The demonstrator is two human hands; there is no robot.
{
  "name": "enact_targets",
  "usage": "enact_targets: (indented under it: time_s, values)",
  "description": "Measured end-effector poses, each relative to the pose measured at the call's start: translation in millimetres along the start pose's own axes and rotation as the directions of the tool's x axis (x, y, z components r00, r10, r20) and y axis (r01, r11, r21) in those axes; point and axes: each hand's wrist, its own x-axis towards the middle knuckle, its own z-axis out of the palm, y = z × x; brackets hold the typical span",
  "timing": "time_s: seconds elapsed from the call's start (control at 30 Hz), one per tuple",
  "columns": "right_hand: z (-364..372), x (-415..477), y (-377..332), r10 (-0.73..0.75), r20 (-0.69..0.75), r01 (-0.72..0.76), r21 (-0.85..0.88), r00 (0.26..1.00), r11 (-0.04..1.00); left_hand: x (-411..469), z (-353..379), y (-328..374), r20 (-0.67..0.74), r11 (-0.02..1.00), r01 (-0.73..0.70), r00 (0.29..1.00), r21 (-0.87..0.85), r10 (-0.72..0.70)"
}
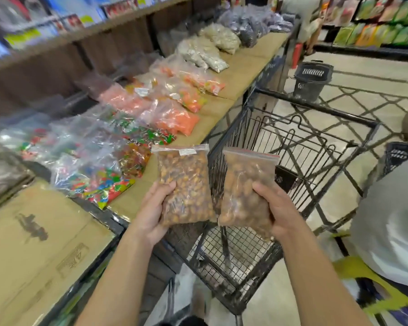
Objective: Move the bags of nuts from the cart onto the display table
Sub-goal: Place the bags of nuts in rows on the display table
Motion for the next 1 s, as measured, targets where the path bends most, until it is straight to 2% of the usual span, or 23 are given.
enact_targets:
  time_s: [0.17,0.5,0.7,0.87,1.0]
  values:
    - [57.3,-2.8,0.8,0.054,0.181,-0.040,-0.080,0.982,0.996,-57.3,-35.3,34.4,-0.126,0.987,-0.146,0.982,-0.059,0.138]
    - [173.8,-17.2,29.8,0.136,0.418,-0.087,-0.132,0.898,0.987,-165.2,-109.3,88.4,-0.318,0.925,-0.366,0.893,-0.100,0.319]
    - [240.1,-47.4,61.5,0.192,0.475,-0.090,-0.229,0.859,0.969,-228.8,-163.5,104.7,-0.438,0.903,-0.419,0.833,-0.096,0.339]
    - [287.4,-82.5,93.6,0.227,0.555,-0.113,-0.233,0.800,0.966,-284.5,-203.0,113.0,-0.468,0.884,-0.460,0.801,-0.084,0.373]
    - [322.0,-104.9,122.3,0.260,0.553,-0.116,-0.282,0.791,0.952,-322.6,-236.4,114.5,-0.478,0.876,-0.465,0.803,-0.127,0.357]
